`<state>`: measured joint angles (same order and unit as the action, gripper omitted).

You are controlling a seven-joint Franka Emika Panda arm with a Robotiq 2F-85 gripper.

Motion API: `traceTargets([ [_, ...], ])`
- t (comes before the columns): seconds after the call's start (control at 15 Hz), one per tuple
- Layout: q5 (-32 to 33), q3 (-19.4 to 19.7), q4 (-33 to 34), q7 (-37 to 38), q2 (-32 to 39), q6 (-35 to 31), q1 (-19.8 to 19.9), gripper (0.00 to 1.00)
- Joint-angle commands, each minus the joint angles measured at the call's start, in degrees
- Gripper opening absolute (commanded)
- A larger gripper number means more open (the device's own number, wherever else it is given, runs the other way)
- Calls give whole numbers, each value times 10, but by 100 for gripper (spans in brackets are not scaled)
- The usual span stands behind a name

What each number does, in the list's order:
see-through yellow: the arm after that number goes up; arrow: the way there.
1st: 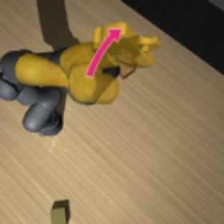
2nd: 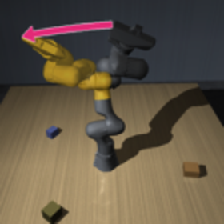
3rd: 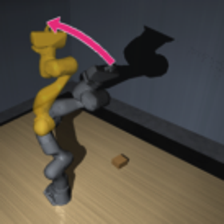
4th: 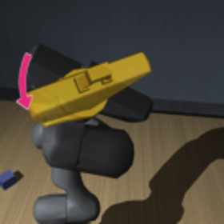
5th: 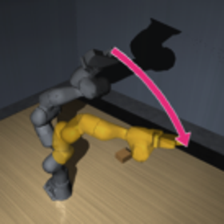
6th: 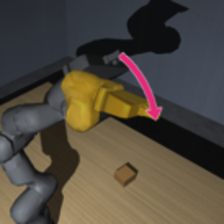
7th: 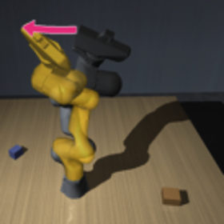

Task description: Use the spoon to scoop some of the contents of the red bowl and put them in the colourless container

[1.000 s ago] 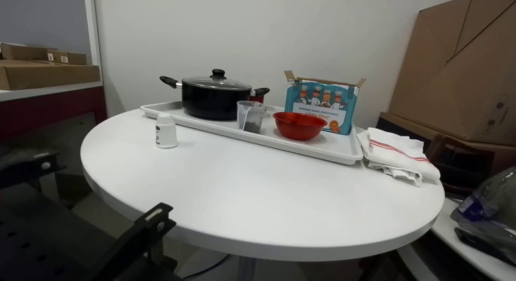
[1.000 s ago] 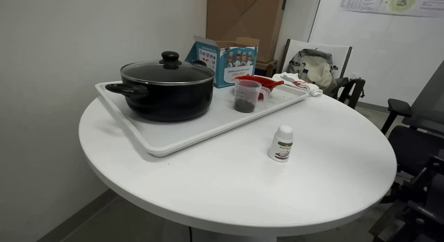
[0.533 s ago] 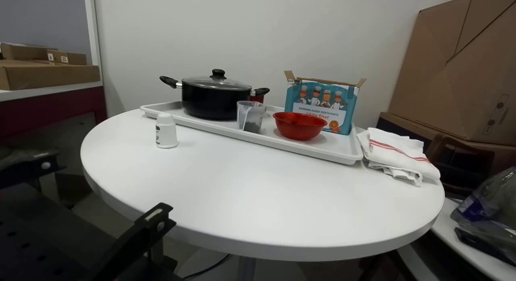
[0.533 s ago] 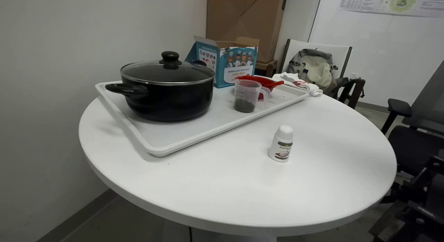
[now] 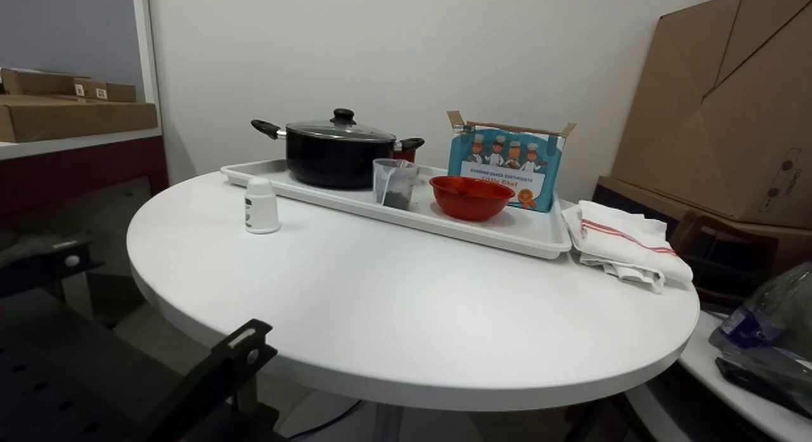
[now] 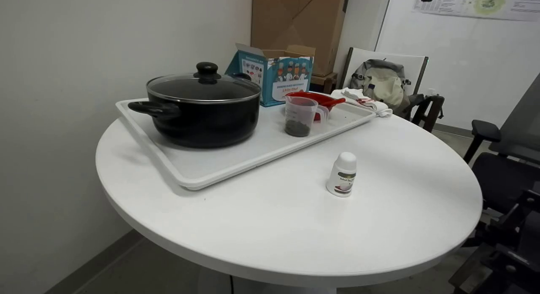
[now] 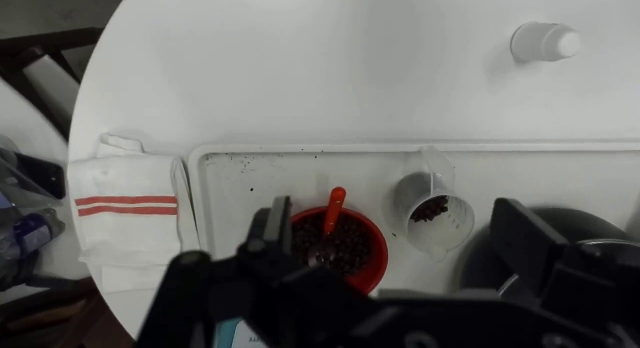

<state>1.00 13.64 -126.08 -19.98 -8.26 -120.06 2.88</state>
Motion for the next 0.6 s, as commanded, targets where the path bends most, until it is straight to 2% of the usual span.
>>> traceTargets([
  [0.0, -23, -17, 78, -7, 94, 5, 12, 100],
  [0.53, -17, -49, 183, 9, 234, 4, 38, 100],
])
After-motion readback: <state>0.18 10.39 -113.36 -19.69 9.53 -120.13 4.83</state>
